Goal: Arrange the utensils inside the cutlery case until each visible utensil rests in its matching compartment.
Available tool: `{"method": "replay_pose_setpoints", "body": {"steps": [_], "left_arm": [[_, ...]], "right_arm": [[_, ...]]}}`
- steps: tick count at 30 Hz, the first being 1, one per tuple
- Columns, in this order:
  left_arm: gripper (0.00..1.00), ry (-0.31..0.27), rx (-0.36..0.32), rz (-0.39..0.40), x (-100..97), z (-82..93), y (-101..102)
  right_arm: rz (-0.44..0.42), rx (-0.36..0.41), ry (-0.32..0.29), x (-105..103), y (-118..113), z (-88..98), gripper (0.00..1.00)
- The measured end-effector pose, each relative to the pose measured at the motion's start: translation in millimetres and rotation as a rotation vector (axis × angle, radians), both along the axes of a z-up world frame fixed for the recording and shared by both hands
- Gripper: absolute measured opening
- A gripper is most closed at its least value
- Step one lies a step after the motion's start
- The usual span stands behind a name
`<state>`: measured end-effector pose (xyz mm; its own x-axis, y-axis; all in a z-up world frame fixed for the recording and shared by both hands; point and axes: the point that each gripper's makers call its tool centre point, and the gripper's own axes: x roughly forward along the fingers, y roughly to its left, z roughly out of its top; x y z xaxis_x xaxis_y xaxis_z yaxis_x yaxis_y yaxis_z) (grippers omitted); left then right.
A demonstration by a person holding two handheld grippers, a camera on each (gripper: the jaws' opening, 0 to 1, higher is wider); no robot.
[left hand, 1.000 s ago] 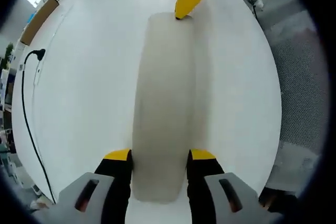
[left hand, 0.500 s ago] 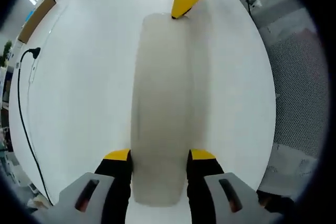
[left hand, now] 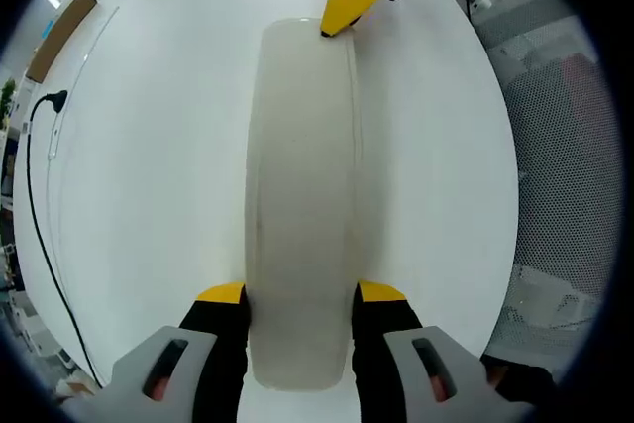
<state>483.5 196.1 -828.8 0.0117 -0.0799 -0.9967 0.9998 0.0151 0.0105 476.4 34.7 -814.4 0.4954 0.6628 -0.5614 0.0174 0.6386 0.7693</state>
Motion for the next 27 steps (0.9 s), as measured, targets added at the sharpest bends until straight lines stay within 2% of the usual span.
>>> {"method": "replay_pose_setpoints", "body": {"steps": [1, 3, 6, 7, 8, 9, 11, 13, 16, 19, 20, 22, 23, 24, 26, 27], "left_arm": [[0.41, 0.0, -0.005, 0.015, -1.5, -4.1, -0.7], [0.41, 0.0, -0.008, 0.015, -2.9, -5.0, -1.2], [0.41, 0.0, 0.002, 0.016, -4.6, -5.9, -1.9], [0.41, 0.002, -0.004, 0.009, -5.3, -5.9, -1.6], [0.41, 0.002, -0.006, 0.013, -5.3, -6.0, -1.7], [0.41, 0.001, -0.004, 0.022, -5.7, -6.4, -2.1], [0.41, 0.0, -0.003, 0.025, -5.8, -6.2, -2.4], [0.41, -0.001, -0.006, 0.026, -6.4, -5.4, -2.0], [0.41, -0.001, -0.021, 0.027, -6.6, -3.8, -1.7], [0.41, -0.002, -0.027, 0.029, -6.6, -2.6, -1.8], [0.41, -0.002, -0.03, 0.03, -5.9, -2.1, -1.6], [0.41, -0.003, -0.033, 0.033, -5.6, -1.5, -1.3], [0.41, -0.003, -0.034, 0.032, -5.5, -1.5, -1.3], [0.41, -0.002, -0.039, 0.035, -5.0, -0.7, -0.8], [0.41, -0.002, -0.042, 0.034, -5.2, 0.3, -0.6], [0.41, -0.003, -0.042, 0.033, -5.8, 0.5, -0.9]], "right_arm": [[0.05, 0.06, -0.008, -1.8, 7.9, 10.5, 0.1], [0.083, 0.018, -0.061, 1.1, 9.8, 12.0, 0.09], [0.073, 0.018, -0.058, 4.3, 15.8, 10.9, 0.08], [0.096, 0.01, -0.08, 5.2, 15.6, 11.3, 0.09], [0.075, 0.052, -0.008, 2.0, 16.8, 12.8, 0.11], [0.073, 0.058, -0.003, 4.1, 16.5, 13.4, 0.11], [0.104, 0.03, -0.056, 7.6, 15.6, 16.2, 0.11], [0.051, 0.086, -0.019, 15.1, 16.7, 20.1, 0.14], [0.044, 0.081, -0.019, 22.4, 17.3, 16.9, 0.21], [0.048, 0.072, -0.011, 26.2, 20.9, 12.5, 0.2], [0.026, 0.095, 0.001, 28.2, 22.5, 12.1, 0.19], [0.007, 0.085, 0.011, 29.9, 19.3, 7.0, 0.19], [-0.004, 0.114, 0.029, 28.5, 21.8, 8.3, 0.19], [-0.015, 0.115, 0.029, 26.9, 19.8, 7.9, 0.18], [0.013, 0.1, -0.018, 21.6, 22.2, 12.4, 0.17], [0.008, 0.106, -0.004, 21.6, 21.4, 11.2, 0.17]]}}
